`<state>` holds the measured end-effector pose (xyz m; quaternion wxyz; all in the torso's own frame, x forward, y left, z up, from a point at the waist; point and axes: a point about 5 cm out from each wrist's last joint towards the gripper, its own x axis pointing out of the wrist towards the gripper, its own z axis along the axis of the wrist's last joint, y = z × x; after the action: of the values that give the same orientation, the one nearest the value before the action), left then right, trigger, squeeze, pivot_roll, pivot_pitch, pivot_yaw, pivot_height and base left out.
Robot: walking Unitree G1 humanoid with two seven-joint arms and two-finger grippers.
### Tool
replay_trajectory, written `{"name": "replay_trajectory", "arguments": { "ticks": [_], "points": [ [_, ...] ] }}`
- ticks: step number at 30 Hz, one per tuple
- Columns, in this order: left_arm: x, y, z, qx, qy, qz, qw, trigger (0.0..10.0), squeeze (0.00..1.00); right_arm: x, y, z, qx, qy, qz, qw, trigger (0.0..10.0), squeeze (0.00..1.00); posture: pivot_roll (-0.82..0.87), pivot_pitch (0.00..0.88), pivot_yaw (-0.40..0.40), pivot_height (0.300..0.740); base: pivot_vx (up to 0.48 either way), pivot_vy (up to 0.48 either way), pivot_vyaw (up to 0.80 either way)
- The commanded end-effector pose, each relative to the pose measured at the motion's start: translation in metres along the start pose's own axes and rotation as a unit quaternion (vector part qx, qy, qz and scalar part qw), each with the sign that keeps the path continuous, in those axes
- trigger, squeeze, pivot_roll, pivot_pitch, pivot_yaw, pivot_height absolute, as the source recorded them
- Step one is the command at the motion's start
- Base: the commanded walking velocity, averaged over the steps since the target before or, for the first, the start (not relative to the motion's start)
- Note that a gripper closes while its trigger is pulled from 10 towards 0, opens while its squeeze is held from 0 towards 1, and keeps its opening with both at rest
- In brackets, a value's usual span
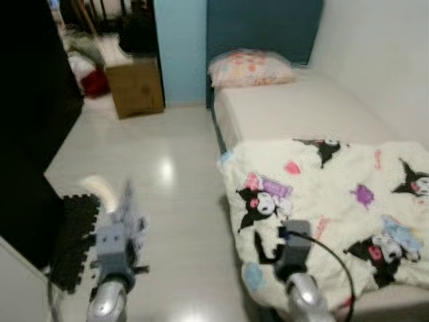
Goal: Clean up the room
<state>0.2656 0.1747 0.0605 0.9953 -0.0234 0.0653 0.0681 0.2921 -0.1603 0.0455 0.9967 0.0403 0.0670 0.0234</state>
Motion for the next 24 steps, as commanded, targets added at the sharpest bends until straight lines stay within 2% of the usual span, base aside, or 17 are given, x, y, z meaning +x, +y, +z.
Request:
{"name": "replay_trajectory", "arguments": {
  "ticks": [1, 24],
  "points": [
    [-0.0032, 0.0135, 0.0001, 0.004, -0.007, 0.023, 1.000, 10.0, 0.00, -0.0009, 0.0111, -0.0042, 0.008, 0.006, 0.015, 1.000, 10.0, 0.00, 0.01, 0.109, -0.028, 0.740, 0.480, 0.000, 0.00],
    [-0.0022, 0.0152, -0.0012, 0.007, -0.005, 0.024, 1.000, 10.0, 0.00, 0.0019, 0.0189, -0.0078, 0.007, 0.019, 0.035, 0.999, 10.0, 0.00, 0.02, 0.084, -0.035, 0.740, 0.480, 0.000, 0.00]
  ]
}}
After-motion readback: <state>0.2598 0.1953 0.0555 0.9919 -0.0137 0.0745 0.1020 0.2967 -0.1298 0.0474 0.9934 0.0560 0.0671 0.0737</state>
